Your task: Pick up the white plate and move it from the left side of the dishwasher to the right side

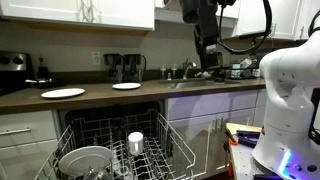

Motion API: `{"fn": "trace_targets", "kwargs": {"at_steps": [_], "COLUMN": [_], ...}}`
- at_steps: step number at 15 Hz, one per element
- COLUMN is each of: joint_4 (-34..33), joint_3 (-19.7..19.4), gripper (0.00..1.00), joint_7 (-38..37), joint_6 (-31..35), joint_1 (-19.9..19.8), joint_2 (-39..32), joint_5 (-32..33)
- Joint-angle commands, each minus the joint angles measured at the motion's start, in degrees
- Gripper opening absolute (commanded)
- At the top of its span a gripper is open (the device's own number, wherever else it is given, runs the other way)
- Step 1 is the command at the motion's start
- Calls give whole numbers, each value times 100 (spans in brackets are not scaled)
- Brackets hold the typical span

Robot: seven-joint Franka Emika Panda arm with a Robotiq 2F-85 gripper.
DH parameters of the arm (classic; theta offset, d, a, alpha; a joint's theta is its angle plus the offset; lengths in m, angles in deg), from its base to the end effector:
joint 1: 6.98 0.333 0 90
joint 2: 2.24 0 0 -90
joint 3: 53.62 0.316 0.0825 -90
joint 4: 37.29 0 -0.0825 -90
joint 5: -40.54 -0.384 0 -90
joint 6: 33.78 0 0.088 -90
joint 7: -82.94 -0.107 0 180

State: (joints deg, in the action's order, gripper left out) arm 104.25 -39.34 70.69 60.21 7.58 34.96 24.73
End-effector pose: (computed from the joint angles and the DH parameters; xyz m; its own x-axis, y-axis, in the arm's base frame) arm 0.2811 0.1946 0.4910 0.9600 0.1824 -0.2123 0.1706 -0.9826 -0.0731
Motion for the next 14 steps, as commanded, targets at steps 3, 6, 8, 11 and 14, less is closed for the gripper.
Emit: {"fn": "trace_targets", "kwargs": {"at_steps": [3,6,8,11,14], "joint_4": [-9,-9,-9,-9,-121], "joint_3": [52,52,53,53,8], "gripper": [100,100,100,100,100], "joint_7": [33,33,33,33,132], "joint_6": [-19,-19,-19,-19,77], "joint_1": [-70,-70,-70,-70,-206], "joint_2": [8,8,8,8,-156], "joint_5": [-26,-26,-26,-26,260]}}
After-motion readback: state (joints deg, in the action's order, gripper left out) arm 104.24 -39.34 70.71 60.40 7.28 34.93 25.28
